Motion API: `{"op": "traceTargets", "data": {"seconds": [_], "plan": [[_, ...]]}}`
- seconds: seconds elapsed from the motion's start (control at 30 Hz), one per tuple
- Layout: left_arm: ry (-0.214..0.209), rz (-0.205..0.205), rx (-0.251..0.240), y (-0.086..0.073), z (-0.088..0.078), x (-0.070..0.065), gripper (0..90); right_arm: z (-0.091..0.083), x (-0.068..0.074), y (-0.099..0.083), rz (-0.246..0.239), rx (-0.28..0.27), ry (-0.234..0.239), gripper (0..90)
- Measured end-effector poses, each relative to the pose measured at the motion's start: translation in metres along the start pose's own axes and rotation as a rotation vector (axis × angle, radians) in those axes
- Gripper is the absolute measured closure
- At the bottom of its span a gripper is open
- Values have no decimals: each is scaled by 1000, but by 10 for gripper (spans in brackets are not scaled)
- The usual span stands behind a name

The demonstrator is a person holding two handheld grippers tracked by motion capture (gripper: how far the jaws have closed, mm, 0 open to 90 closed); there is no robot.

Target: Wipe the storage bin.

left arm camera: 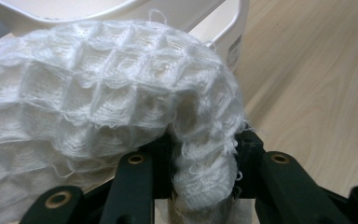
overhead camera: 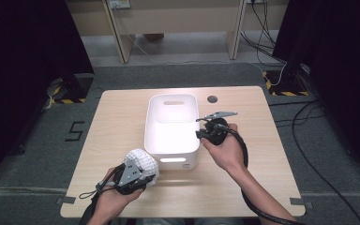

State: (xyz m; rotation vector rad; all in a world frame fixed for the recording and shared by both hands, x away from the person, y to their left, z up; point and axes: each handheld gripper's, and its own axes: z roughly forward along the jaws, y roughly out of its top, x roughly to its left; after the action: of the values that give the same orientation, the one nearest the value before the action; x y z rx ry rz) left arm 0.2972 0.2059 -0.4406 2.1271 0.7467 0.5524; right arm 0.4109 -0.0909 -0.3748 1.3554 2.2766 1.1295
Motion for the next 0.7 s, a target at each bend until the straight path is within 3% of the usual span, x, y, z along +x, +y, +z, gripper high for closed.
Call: {"op": "traceTargets", "data": {"seconds": [0.7], "plan": [[-1,-16,-9,7,6,5,667,1,0,-1,-1,-5,-1,783]]}}
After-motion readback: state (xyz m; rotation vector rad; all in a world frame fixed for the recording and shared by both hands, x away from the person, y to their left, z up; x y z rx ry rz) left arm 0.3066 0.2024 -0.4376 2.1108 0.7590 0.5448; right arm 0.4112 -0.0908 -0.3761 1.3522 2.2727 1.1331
